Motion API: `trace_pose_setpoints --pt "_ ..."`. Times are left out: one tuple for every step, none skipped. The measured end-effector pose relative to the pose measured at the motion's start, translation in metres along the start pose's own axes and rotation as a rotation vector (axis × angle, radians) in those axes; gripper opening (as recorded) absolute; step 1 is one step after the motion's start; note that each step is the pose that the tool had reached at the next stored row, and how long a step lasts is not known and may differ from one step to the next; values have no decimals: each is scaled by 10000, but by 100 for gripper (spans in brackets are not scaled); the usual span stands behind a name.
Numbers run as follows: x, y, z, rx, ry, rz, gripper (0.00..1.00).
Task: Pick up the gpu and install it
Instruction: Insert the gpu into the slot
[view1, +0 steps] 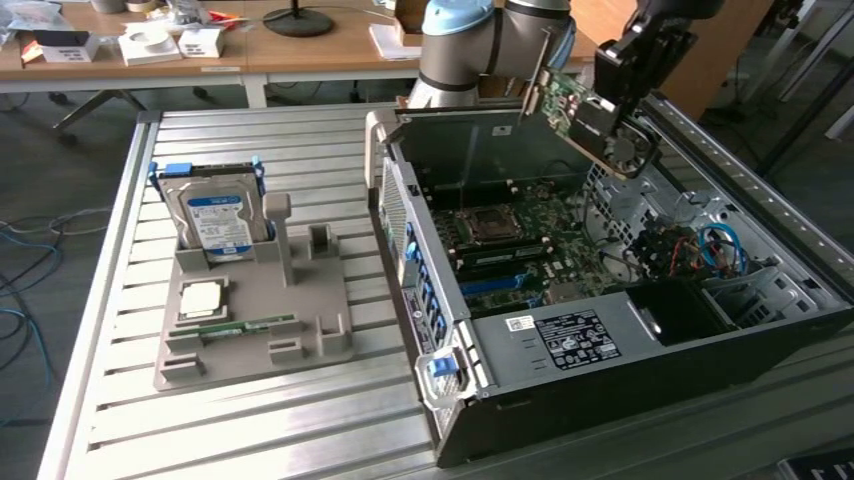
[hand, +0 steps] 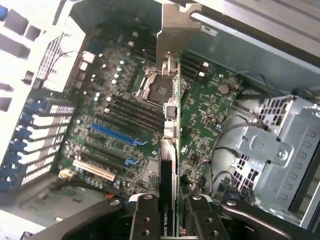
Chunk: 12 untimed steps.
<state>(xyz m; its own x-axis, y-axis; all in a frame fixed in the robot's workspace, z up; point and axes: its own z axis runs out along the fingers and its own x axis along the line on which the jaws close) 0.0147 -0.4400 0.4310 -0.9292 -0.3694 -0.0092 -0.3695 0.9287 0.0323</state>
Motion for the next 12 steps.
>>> trace_pose_setpoints --pt "0 0 0 8 9 -150 26" --pt "0 0 0 20 19 -303 26" --pt "0 0 0 30 29 -461 26" --pt "1 0 0 38 38 -629 26" --pt "1 0 0 43 47 -812 26" --pt "1 0 0 45 53 -974 26" --pt "1 0 1 47 59 -1132 26" --pt "1 0 1 50 65 -1289 26" --pt "1 0 1 52 72 -1450 26" --pt "1 0 2 51 76 -1614 26" --pt "1 0 3 49 82 -1789 26" --pt "1 0 3 48 86 -1953 26"
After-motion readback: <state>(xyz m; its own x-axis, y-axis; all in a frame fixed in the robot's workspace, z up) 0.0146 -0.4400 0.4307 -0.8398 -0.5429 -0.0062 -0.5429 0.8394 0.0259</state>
